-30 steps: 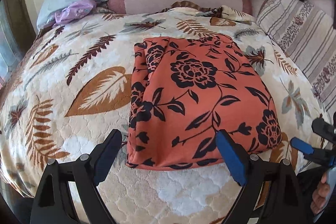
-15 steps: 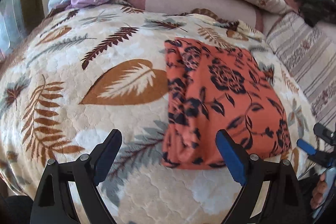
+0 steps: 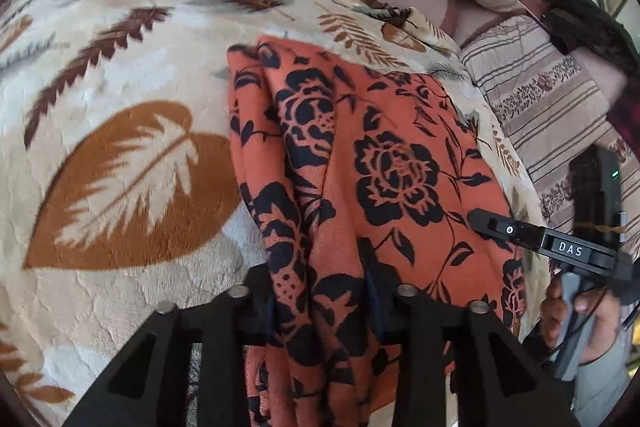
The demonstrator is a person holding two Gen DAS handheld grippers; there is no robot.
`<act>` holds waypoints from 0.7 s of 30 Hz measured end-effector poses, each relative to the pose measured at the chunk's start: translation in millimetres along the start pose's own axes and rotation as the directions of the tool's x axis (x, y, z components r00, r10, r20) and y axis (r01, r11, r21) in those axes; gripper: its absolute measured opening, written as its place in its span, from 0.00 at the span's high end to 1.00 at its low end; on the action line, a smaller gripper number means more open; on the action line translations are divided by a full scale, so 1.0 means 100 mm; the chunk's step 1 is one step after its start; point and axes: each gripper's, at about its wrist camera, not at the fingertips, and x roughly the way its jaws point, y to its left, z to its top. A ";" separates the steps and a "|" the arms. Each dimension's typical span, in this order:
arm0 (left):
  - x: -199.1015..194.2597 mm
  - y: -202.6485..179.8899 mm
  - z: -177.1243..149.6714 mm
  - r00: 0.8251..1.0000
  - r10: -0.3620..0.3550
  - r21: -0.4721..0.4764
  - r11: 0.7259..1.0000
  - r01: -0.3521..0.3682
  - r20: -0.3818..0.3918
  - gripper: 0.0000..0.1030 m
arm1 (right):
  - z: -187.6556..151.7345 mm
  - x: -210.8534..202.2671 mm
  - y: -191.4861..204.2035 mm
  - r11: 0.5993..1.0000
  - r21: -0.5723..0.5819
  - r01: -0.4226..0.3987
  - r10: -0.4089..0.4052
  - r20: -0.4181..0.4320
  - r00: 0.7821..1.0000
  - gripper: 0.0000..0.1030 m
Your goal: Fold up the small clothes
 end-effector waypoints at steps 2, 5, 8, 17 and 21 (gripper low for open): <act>-0.14 -0.12 0.07 0.998 -0.001 0.029 1.000 -0.001 0.065 0.73 | 0.10 -0.18 0.22 0.993 -0.093 0.068 -0.063 0.059 0.996 0.69; -0.34 -0.27 0.23 0.986 -0.035 0.049 0.998 0.028 0.161 0.73 | 0.31 -0.56 0.42 0.981 -0.145 0.129 -0.098 0.201 0.975 0.69; -0.18 -0.34 0.36 0.987 -0.031 0.054 0.998 0.023 0.159 0.65 | 0.48 -0.66 0.29 0.989 -0.092 0.114 -0.087 0.257 0.962 0.66; -0.21 -0.22 0.06 0.978 0.140 -0.020 0.990 -0.138 0.153 0.24 | 0.04 -0.48 -0.40 0.976 0.201 0.078 -0.120 0.207 0.971 0.26; -0.16 -0.33 -0.08 0.972 0.184 0.022 0.982 -0.189 0.148 0.15 | -0.06 -0.76 0.08 0.998 0.060 -0.012 -0.007 0.312 0.950 0.18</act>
